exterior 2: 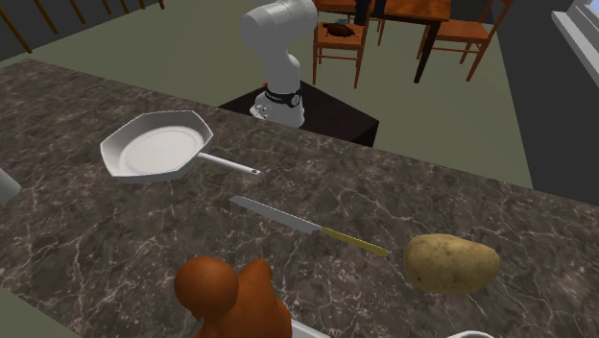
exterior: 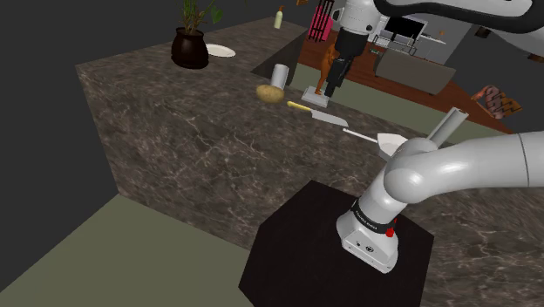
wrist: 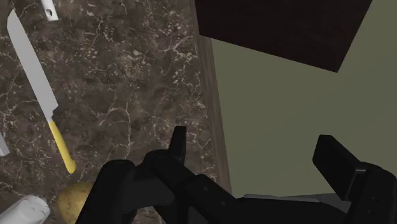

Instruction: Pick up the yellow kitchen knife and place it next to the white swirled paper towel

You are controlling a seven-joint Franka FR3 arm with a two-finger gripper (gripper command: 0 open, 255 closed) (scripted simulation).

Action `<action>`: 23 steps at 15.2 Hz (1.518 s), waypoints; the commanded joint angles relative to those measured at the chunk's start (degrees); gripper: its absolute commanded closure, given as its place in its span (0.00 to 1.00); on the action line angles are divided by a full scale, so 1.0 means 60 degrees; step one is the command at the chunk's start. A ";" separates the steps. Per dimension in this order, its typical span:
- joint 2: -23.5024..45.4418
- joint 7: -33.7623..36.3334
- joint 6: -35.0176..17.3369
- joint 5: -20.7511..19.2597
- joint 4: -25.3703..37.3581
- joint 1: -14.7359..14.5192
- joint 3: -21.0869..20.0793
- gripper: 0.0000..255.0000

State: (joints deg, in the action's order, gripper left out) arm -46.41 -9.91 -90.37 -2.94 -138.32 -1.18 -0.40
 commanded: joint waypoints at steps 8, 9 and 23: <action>0.0797 -0.1656 -0.1543 -0.0912 -0.0623 0.0387 0.1436 0.00; 0.0976 -0.1888 -0.1778 -0.1025 -0.0658 0.0437 0.1643 0.00; 0.4925 -0.5392 -0.5006 -0.1307 0.0325 0.0619 0.4484 0.00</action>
State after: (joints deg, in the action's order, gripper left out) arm -19.25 -40.20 -118.91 -11.29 -137.38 2.60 25.11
